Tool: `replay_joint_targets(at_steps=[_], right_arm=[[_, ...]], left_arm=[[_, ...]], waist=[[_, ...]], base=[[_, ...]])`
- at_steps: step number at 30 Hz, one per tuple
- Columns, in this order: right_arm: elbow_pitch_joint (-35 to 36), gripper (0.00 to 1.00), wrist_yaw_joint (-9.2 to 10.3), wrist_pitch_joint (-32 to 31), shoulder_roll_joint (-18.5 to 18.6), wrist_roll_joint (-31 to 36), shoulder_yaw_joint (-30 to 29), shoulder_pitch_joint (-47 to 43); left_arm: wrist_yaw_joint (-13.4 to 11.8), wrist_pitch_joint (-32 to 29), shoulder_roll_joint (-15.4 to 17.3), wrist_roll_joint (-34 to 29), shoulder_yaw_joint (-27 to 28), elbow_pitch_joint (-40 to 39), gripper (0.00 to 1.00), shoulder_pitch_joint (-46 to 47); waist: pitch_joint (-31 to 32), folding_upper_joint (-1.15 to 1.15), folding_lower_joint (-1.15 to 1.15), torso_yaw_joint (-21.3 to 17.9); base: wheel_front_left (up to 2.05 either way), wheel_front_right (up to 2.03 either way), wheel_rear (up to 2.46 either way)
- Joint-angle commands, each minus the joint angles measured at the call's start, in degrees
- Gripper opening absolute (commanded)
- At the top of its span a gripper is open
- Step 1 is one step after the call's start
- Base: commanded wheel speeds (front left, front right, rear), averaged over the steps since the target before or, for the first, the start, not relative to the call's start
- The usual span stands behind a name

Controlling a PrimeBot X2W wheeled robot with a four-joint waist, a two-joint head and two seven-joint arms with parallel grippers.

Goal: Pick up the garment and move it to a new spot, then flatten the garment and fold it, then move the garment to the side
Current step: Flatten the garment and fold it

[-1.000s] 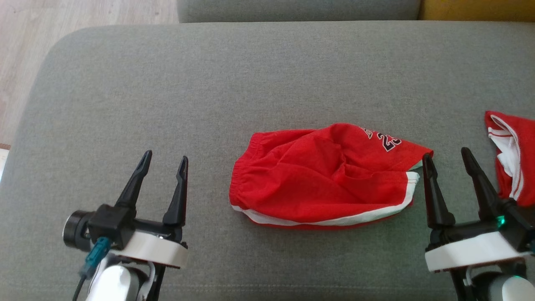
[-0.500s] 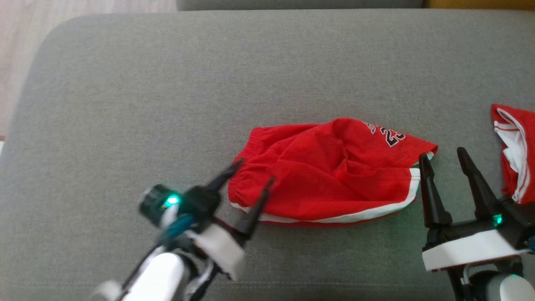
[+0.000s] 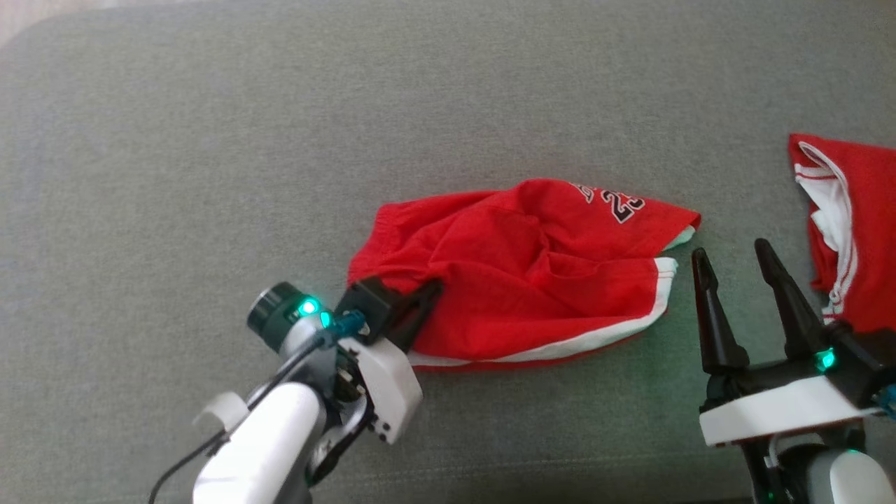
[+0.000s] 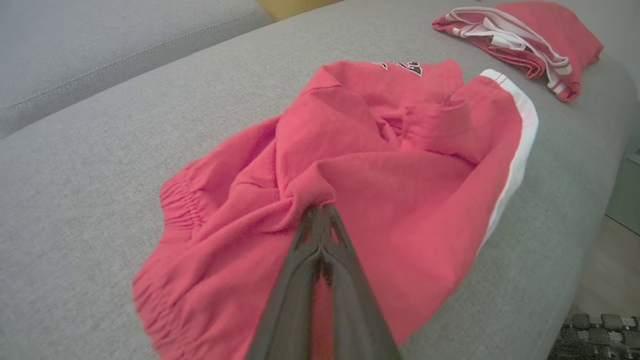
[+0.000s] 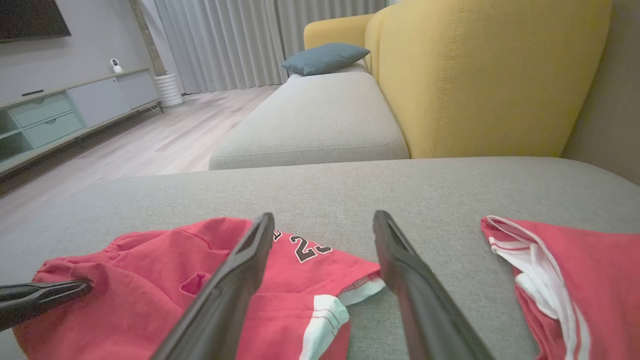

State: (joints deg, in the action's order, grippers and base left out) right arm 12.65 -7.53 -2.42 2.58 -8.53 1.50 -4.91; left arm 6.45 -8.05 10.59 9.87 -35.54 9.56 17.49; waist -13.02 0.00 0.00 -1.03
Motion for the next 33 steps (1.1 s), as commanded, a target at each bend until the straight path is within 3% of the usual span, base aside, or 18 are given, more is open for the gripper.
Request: replay_joint_targets(at_steps=[1, 13, 21, 25, 26, 27, 28, 33], right_arm=[[1.83, 1.00, 0.04, 0.78, 0.31, -0.48, 1.35, 1.77], [1.30, 1.00, 0.04, 0.96, 0.30, -1.38, 1.72, 2.68], [0.28, 1.00, 0.04, 1.44, 0.30, -2.07, 1.98, 3.86], [-0.33, 1.00, 0.04, 1.78, 0.30, -2.38, 2.05, 4.00], [-0.46, 1.00, 0.04, 1.85, 0.30, -2.42, 2.03, 4.02], [-0.55, 1.00, 0.04, 1.93, 0.30, -2.41, 1.88, 4.01], [-0.60, 1.00, 0.04, 1.96, 0.30, -2.35, 1.75, 4.00], [-0.18, 1.00, 0.04, 1.73, 0.30, -1.26, 1.72, 3.92]], left_arm=[[-0.50, 0.97, 0.79, -0.20, 2.85, -1.17, 0.00, 3.09], [-1.94, 5.04, -0.61, 3.56, 8.48, 1.59, 0.00, 10.35], [-2.77, 10.00, -1.84, 5.80, 12.37, 11.27, 0.00, 17.16], [-1.99, 11.34, -2.75, 7.24, 12.50, 18.18, 0.00, 18.69], [-1.81, 12.04, -3.03, 7.53, 12.43, 19.41, 0.15, 18.87], [-1.69, 12.92, -3.35, 7.77, 12.36, 20.29, 0.64, 18.89], [-1.60, 13.82, -3.62, 7.92, 12.23, 20.90, 1.00, 18.80], [-2.27, 19.88, -4.15, 7.93, 12.29, 19.97, 1.00, 16.57]], waist=[[-0.34, 0.00, 0.00, -0.40], [-1.96, 0.00, 0.00, -1.11], [-3.68, 0.00, 0.00, -2.89], [-3.86, 0.00, 0.00, -3.51], [-3.82, 0.00, 0.00, -3.59], [-3.69, 0.00, 0.00, -3.60], [-3.54, 0.00, 0.00, -3.59], [-2.19, 0.00, 0.00, -2.93]], base=[[0.00, 0.00, 0.00], [0.00, 0.00, 0.00], [0.00, 0.00, 0.00], [0.00, 0.00, 0.00], [0.00, 0.00, 0.00], [0.00, 0.00, 0.00], [0.00, 0.00, 0.00], [0.00, 0.00, 0.00]])
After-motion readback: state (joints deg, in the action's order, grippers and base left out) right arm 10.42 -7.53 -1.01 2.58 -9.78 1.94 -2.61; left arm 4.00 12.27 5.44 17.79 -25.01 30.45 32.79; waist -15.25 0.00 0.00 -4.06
